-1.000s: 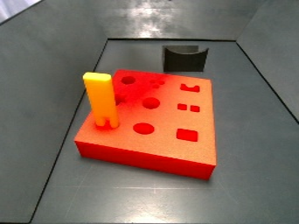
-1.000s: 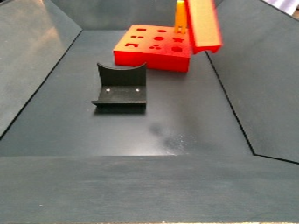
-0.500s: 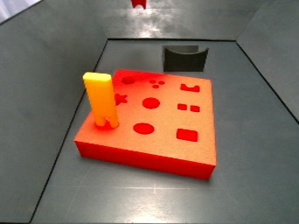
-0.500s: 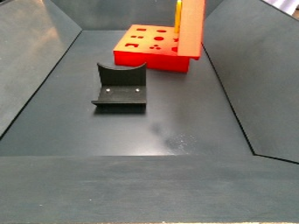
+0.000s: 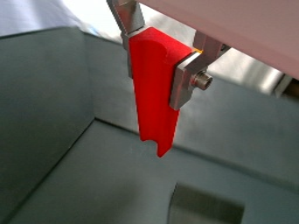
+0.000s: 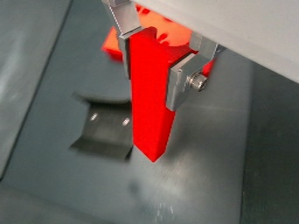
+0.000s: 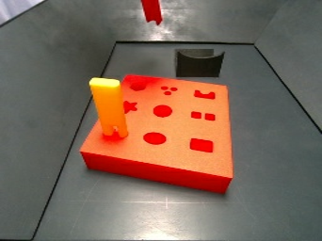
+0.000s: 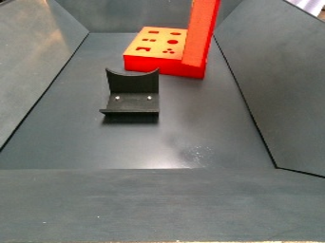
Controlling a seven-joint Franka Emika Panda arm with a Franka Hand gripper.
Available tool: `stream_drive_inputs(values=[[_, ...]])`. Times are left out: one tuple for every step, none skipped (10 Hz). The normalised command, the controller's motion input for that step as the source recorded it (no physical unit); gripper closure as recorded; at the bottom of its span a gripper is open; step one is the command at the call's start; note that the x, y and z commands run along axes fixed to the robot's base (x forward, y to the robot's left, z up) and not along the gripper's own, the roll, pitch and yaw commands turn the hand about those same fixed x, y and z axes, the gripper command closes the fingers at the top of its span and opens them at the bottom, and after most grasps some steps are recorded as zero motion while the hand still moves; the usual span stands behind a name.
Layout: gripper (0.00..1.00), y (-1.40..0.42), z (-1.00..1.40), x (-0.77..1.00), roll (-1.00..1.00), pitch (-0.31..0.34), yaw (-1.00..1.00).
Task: Pick up the arch object. Move up. Place the arch object on the fixture. Regrasp the arch object. Rotate the arch object. Move to above the board. Insert the arch object.
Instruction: Rotate the arch object.
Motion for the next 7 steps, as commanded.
stream_drive_inputs(values=[[1.0,0.01,0.02,0.0,-0.93,0.436,-1.0],[1.0,0.02,0.02,0.01,-0.96,0.499,-1.0],[1.0,0.02,0.03,0.02,-0.91,0.535,-0.91],[1.0,0.02,0.03,0.04,-0.67,0.47,-0.64],[1.0,0.01,0.01,0.08,-0.39,0.355,-0.34],[1.0,0.01,0.0,0.08,-0.26,0.261,-0.2],[1.0,0.02,0.0,-0.01,-0.03,0.029,-1.0]])
